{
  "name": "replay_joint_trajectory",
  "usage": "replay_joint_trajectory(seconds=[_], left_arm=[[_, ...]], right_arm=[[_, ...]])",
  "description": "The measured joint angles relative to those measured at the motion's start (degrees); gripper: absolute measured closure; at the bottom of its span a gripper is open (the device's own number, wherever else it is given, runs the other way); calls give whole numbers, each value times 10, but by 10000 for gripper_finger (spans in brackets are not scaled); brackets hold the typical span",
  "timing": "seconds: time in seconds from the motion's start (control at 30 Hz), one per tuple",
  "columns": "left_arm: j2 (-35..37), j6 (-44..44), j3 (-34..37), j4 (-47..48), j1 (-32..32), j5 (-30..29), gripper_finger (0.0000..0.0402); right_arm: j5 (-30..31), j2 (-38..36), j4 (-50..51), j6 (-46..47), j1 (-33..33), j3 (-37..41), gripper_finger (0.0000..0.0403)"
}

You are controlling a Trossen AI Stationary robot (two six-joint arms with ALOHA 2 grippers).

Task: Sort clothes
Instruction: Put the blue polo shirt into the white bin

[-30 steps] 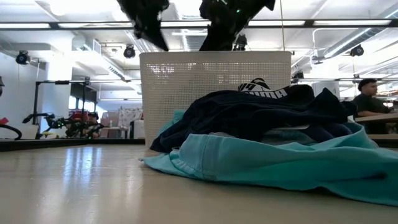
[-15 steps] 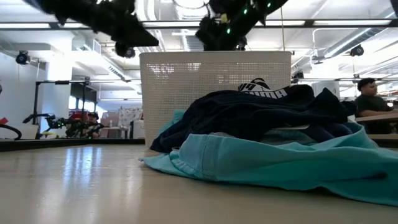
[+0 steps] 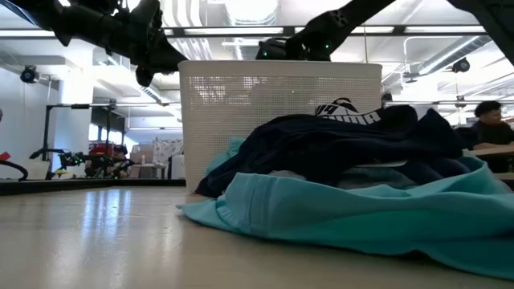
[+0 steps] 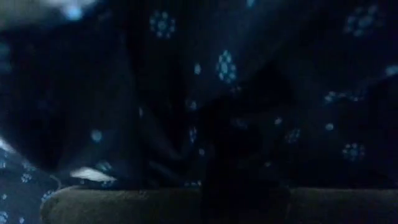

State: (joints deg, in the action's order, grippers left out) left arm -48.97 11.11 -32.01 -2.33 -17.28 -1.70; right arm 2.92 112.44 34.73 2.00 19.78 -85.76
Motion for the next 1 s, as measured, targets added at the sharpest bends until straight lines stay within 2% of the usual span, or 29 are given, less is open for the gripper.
replay_joint_trajectory(seconds=[0.2,0.67,0.83,1.0], left_arm=[[1,-3,0,3,0,-1,402],[1,-7,-1,3,0,-2,402],[0,-11,-1,3,0,-2,402],[-1,-16,-1,4,0,-4,402]], right_arm=[[4,-30,-2,-9,-14,1,403],[0,-173,-16,-20,-14,0,403],[17,-169,-24,-20,-3,0,403],[14,-119,-24,-21,10,0,403]])
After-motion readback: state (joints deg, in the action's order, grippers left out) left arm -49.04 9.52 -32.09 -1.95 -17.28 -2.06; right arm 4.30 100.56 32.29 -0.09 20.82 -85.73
